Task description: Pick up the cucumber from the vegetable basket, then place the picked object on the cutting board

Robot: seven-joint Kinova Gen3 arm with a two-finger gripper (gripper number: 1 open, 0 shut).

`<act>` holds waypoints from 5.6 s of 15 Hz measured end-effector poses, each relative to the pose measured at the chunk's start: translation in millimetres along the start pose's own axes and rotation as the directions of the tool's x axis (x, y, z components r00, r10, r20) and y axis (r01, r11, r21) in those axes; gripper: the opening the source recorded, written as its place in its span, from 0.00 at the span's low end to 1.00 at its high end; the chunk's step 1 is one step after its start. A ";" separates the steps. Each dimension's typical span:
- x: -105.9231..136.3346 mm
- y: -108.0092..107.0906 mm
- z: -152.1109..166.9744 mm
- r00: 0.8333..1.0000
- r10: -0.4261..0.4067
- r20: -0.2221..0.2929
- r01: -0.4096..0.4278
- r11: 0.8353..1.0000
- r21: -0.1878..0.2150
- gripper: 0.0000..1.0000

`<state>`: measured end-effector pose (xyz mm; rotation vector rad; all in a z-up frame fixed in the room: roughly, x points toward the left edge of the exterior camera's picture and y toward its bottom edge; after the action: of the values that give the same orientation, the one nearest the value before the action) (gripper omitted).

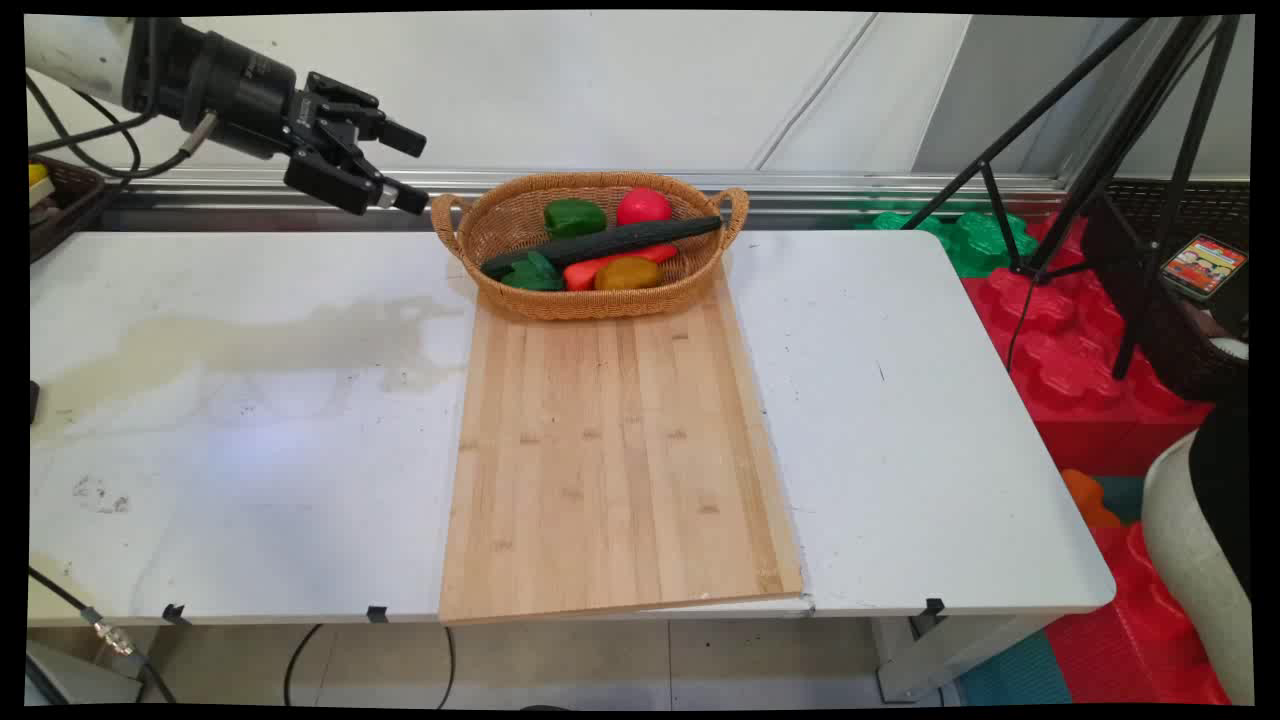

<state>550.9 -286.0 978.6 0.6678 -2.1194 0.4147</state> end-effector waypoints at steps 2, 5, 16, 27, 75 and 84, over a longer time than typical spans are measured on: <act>2.6 -4.4 0.2 1.000 -0.004 0.002 0.004 1.000 0.015 1.00; 8.0 -15.3 6.7 1.000 0.001 0.015 -0.002 0.999 0.042 1.00; 33.9 -86.1 106.7 0.988 0.110 0.105 -0.120 0.989 0.089 1.00; 32.9 -122.2 232.7 0.952 0.171 0.252 -0.179 0.984 0.011 1.00; 61.0 -137.7 235.6 0.988 0.087 0.128 -0.093 0.995 0.038 0.00; 70.2 -104.1 153.9 0.997 0.057 0.043 -0.057 0.998 0.009 0.00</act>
<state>480.6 -469.9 951.7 0.6281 -2.1823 0.4459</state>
